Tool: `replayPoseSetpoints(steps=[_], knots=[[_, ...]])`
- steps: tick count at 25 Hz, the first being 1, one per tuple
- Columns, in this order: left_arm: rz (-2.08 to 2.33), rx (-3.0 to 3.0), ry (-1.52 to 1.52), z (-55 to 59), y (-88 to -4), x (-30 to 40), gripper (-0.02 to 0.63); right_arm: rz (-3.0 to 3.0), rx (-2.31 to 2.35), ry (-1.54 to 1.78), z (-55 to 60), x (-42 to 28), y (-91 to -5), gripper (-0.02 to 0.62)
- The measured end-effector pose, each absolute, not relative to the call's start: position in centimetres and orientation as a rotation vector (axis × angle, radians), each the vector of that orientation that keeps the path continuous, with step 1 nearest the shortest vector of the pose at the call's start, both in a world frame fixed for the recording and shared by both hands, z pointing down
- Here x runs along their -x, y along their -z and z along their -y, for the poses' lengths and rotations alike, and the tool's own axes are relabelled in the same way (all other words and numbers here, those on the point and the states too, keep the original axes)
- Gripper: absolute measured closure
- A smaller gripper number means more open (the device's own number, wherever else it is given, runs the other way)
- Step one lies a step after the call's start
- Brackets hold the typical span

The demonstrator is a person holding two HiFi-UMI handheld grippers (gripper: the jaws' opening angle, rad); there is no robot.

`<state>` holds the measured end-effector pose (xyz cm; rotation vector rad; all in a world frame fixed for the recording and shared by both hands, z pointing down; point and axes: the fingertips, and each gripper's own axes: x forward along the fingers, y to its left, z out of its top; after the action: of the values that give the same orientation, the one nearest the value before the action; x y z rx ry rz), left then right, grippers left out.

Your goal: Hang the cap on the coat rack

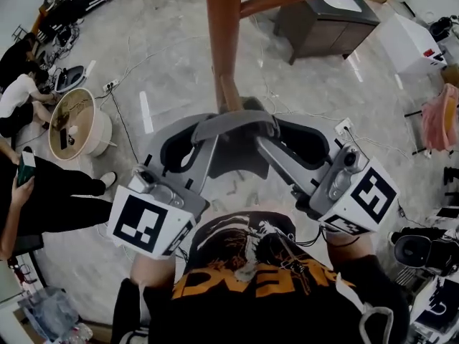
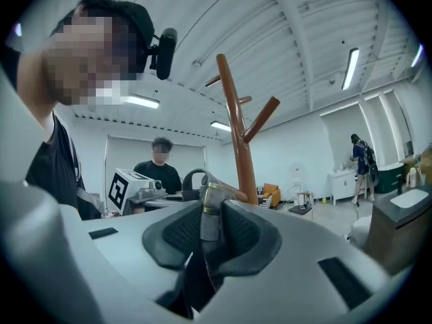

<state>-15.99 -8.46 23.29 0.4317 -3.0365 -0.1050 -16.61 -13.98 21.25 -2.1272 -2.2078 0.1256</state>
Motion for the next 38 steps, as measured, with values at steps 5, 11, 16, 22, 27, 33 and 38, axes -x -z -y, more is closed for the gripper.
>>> replayPoseSetpoints(steps=[5, 11, 16, 22, 27, 33, 38], knots=[[3.013, -0.431, 0.17, 8.1, -23.8, 18.1, 0.577, 2.135, 2.104, -0.162, 13.1, 18.5, -21.6, 0.503], [3.037, -0.347, 0.108, 6.3, -25.0, 19.2, 0.577, 2.18, 2.092, -0.15, 11.3, 19.7, -22.5, 0.503], [3.072, -0.266, 0.064, 4.5, -26.7, 19.8, 0.577, 2.296, 2.075, -0.081, 10.0, 20.4, -24.2, 0.503], [3.109, -0.239, 0.02, 4.5, -28.0, 21.0, 0.577, 2.363, 2.078, -0.02, 9.7, 21.2, -25.9, 0.502], [3.178, -0.301, 0.008, 5.1, -27.5, 20.6, 0.572, 2.376, 2.128, -0.107, 10.0, 21.3, -25.8, 0.468], [3.19, -0.33, -0.002, 4.6, -27.6, 16.0, 0.434, 2.343, 2.149, -0.204, 13.7, 19.7, -25.1, 0.346], [3.211, -0.311, 0.017, 3.2, -25.8, 14.5, 0.445, 2.364, 2.114, -0.175, 14.5, 20.6, -24.4, 0.351]])
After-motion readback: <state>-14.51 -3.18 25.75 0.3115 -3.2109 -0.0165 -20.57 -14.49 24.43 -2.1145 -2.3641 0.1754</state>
